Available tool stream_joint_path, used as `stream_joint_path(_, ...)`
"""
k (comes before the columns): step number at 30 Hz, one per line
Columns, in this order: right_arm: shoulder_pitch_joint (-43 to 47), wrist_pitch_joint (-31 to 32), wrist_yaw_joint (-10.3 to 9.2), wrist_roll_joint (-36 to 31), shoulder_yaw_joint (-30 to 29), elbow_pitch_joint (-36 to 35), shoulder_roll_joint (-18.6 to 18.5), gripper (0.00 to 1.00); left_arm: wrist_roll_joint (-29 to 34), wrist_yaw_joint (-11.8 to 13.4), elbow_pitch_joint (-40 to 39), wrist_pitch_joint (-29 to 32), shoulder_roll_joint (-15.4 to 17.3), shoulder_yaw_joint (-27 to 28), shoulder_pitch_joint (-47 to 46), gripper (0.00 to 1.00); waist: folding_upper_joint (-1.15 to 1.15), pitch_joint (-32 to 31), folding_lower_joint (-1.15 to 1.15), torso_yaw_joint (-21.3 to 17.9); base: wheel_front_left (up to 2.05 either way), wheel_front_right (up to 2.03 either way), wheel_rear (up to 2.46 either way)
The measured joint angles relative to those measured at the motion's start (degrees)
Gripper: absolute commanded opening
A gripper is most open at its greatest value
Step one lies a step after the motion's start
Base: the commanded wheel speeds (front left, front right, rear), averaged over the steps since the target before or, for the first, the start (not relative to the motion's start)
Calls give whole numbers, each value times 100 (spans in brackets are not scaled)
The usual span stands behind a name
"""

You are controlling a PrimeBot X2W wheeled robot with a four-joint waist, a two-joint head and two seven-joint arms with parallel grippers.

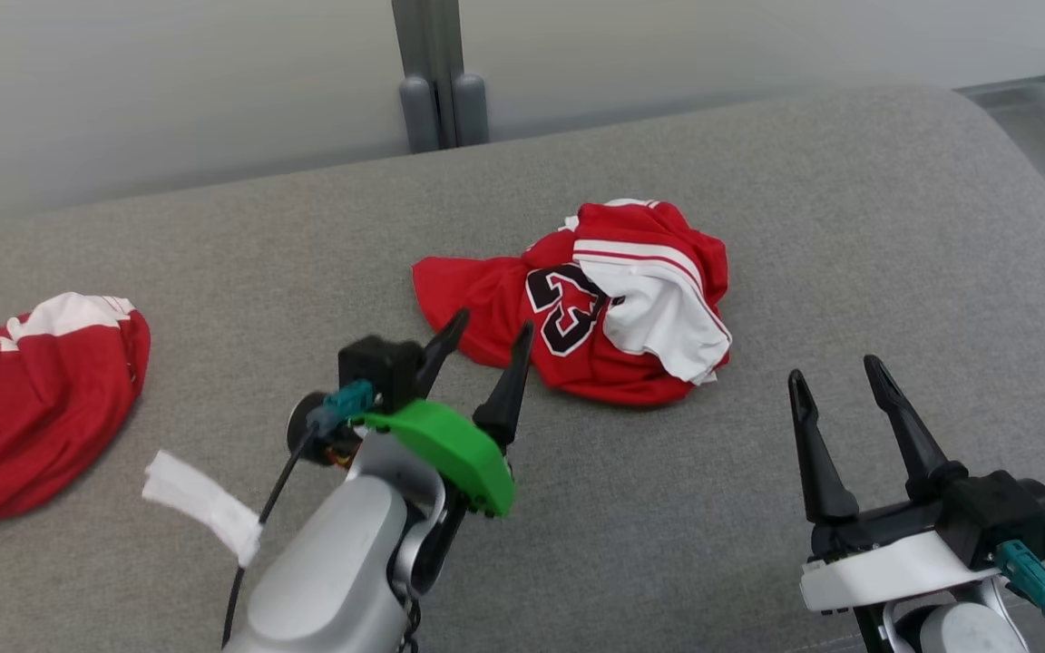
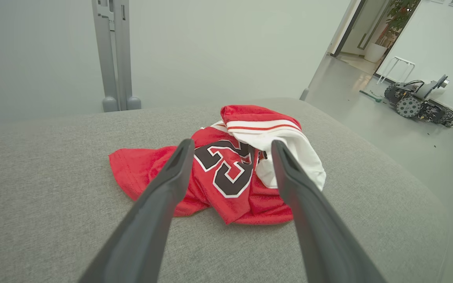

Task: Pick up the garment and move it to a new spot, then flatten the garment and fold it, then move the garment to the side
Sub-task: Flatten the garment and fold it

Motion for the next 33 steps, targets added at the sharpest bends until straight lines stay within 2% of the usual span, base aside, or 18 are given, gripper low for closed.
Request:
stream_joint_path(2, -110, 0, 0, 0, 10, -26, 0, 100, -368, 42, 168, 193, 0, -240, -479, 100, 0, 187, 0, -62, 0, 0, 0)
stream_joint_path(6, -337, 0, 0, 26, 19, -54, -1, 100, -927, 335, 683, 628, -2, -610, -1345, 100, 0, 577, 0, -203, 0, 0, 0)
stream_joint_path(11, -477, 0, 0, 68, -4, -48, -2, 100, -1744, 533, 1194, 968, 0, -976, -1962, 100, 0, 1001, 0, -415, 0, 0, 0)
stream_joint_path(14, -535, 0, 0, 76, -7, -49, -1, 100, -2046, 623, 1446, 968, 1, -1141, -2254, 100, 0, 1188, 0, -555, 0, 0, 0)
stream_joint_path(17, -585, 0, 0, 153, -47, -49, -1, 100, -2253, 659, 1681, 900, -1, -1302, -2468, 100, 0, 1328, 0, -707, 0, 0, 0)
stream_joint_path(26, -669, 0, 0, 271, -119, -53, 0, 100, -2767, 545, 2120, 706, 0, -1679, -2897, 100, 0, 1587, 0, -1050, 0, 0, 0)
stream_joint_path(27, -669, 0, 0, 277, -125, -51, -3, 100, -2788, 527, 2156, 648, 2, -1752, -2934, 52, 0, 1599, 0, -1079, 0, 0, 0)
stream_joint_path(28, -669, 0, 0, 277, -126, -44, -1, 100, -2796, 494, 2180, 554, 1, -1796, -2973, 8, 0, 1605, 0, -1102, 0, 0, 0)
stream_joint_path(29, -667, -1, 0, 280, -125, -30, 0, 100, -2819, 472, 2191, 477, 0, -1830, -2999, 0, 0, 1603, 0, -1118, 0, 0, 0)
stream_joint_path(33, -631, 0, 0, 319, -119, 55, -1, 100, -2886, 377, 2178, 352, 5, -2120, -3046, 0, 0, 1498, 0, -1148, 0, 0, 0)
